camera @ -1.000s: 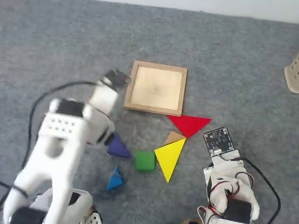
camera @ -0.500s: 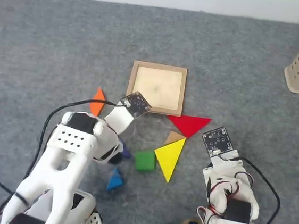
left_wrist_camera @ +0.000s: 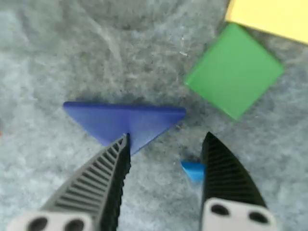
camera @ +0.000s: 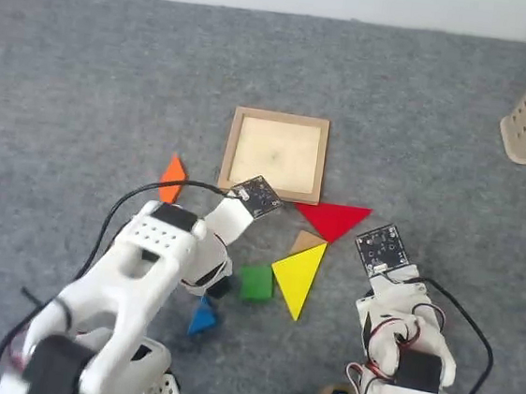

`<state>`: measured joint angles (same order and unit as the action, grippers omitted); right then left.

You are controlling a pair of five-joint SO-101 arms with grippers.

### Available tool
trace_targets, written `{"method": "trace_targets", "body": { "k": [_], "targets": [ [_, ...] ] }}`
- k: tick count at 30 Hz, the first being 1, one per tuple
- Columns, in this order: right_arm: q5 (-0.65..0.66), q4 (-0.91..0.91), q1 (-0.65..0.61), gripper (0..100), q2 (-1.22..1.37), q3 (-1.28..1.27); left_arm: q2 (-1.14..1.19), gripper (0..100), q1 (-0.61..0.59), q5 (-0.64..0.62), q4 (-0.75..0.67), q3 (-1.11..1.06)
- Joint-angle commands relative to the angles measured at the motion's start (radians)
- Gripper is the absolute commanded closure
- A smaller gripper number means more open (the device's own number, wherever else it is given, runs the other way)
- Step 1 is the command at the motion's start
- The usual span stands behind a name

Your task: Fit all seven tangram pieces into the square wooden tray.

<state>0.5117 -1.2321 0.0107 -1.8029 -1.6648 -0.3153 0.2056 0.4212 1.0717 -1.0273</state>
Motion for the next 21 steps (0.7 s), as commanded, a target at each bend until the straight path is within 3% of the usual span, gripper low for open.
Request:
{"method": "trace_targets", "body": {
  "k": [1,11,17,21],
  "targets": [
    [0.014,-0.007,-0.004,99.2,-0.012,-0.018,0.068,77,-0.041,-0.008,-0.074,0.042],
    [0.014,-0.007,-0.004,99.2,-0.012,-0.018,0.091,77,-0.222,0.034,-0.14,0.15],
    [0.014,-0.007,-0.004,99.2,-0.012,-0.018,0.08,77,-0.209,-0.029,-0.126,0.213],
    [0.014,-0.007,-0.004,99.2,-0.012,-0.018,0.091,77,-0.123,0.078,-0.043,0.285]
  ]
}}
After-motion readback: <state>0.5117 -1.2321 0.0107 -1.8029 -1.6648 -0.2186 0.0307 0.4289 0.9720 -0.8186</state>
